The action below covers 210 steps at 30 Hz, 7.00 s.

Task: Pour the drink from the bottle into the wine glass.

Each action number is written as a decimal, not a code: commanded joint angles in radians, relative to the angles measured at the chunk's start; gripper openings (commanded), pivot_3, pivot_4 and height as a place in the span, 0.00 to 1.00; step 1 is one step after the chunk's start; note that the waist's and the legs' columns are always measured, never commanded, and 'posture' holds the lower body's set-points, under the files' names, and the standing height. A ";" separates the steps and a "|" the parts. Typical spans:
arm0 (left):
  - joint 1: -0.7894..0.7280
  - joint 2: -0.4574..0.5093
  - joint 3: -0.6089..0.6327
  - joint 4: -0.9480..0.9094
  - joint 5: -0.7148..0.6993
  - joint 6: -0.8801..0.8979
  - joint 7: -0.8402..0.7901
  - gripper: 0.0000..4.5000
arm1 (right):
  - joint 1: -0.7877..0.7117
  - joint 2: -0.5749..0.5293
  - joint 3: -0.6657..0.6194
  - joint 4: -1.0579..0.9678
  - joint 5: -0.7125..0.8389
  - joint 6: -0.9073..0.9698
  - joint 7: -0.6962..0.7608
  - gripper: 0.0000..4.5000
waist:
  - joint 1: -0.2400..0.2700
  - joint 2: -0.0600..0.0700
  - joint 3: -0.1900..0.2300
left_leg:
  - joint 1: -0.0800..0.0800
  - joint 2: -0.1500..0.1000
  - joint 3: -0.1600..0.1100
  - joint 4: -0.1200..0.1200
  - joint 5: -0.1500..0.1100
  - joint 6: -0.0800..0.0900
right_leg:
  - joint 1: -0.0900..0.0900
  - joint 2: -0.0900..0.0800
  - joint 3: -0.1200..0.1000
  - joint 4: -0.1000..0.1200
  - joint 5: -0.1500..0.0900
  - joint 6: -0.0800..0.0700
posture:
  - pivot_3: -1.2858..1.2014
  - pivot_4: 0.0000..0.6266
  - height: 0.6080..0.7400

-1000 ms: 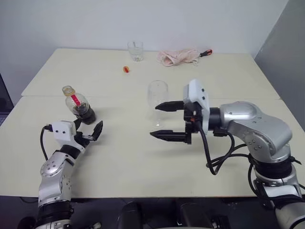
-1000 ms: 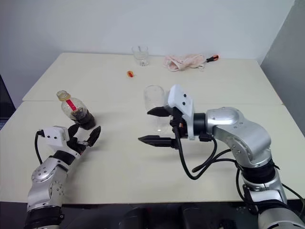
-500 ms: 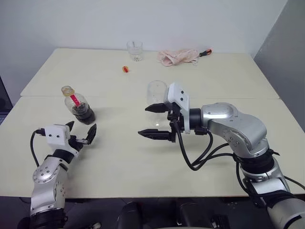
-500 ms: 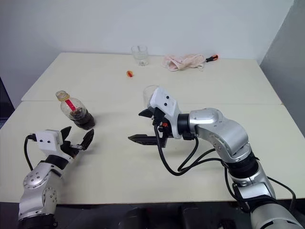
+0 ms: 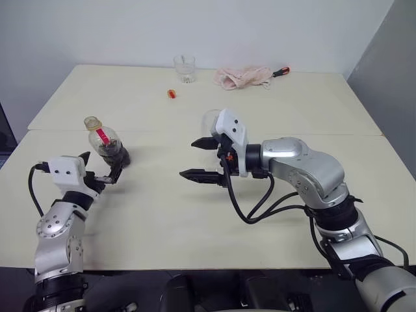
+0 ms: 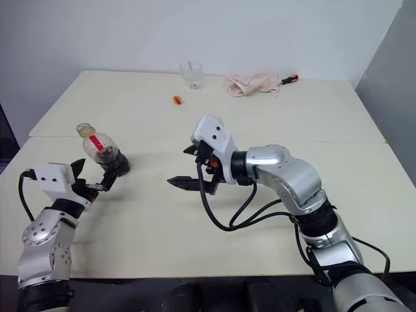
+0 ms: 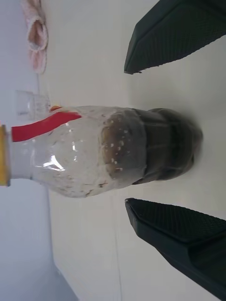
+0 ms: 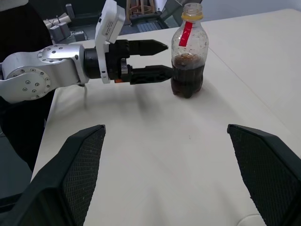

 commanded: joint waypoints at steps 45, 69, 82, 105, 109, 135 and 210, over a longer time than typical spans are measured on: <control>-0.478 0.024 -0.150 0.696 0.111 -0.267 -0.214 1.00 | -0.229 -0.135 -0.198 -0.025 0.125 0.182 -0.056 0.98 | 0.029 0.000 0.000 | -0.008 0.000 -0.004 0.002 0.000 0.000 | -0.003 0.000 -0.016 0.000 -0.001 -0.002 | 0.52 0.24 1.00; -0.512 0.030 -0.172 0.649 0.116 -0.265 -0.220 0.28 | -0.200 -0.177 -0.206 -0.041 0.149 0.178 -0.027 1.00 | 0.030 0.000 0.000 | -0.009 0.000 -0.004 0.002 0.000 0.000 | -0.003 0.000 -0.016 0.000 -0.001 -0.002 | 0.52 0.24 1.00; -0.865 0.111 -0.386 0.775 0.364 -0.476 -0.298 0.26 | 0.233 -0.302 -0.507 -0.288 0.213 0.126 -0.129 1.00 | 0.058 -0.003 0.002 | -0.012 -0.003 -0.005 0.002 0.000 0.000 | -0.002 0.001 -0.017 -0.004 -0.001 -0.001 | 0.52 0.24 1.00; -1.174 0.030 -0.665 1.129 0.771 -0.803 0.011 0.25 | 0.447 -0.189 -0.365 -0.404 0.155 -0.151 -0.243 1.00 | 0.050 -0.002 0.002 | -0.011 -0.001 -0.004 0.003 0.000 0.000 | -0.002 0.005 -0.016 -0.003 -0.001 -0.001 | 0.52 0.24 1.00; -1.197 0.034 -0.694 1.139 0.817 -0.822 0.080 0.25 | 0.452 -0.182 -0.345 -0.398 0.145 -0.167 -0.251 1.00 | 0.049 -0.002 0.002 | -0.011 -0.001 -0.004 0.004 0.000 0.000 | -0.002 0.005 -0.015 -0.002 -0.001 -0.001 | 0.52 0.24 1.00; -1.269 0.082 -0.898 1.163 1.111 -0.912 0.447 0.23 | 0.414 -0.208 -0.281 -0.417 0.118 -0.130 -0.272 1.00 | 0.051 -0.002 0.002 | -0.011 -0.001 -0.004 0.015 0.000 0.000 | -0.001 0.005 -0.015 0.004 -0.001 -0.001 | 0.52 0.24 1.00; -0.683 -0.107 -0.187 0.851 0.138 -0.318 -0.221 0.23 | 0.077 -0.147 -0.165 -0.265 0.187 0.001 -0.275 1.00 | 0.048 -0.002 0.002 | -0.012 0.000 -0.014 0.028 0.002 -0.002 | 0.000 0.006 -0.020 0.021 -0.001 -0.001 | 0.52 0.24 1.00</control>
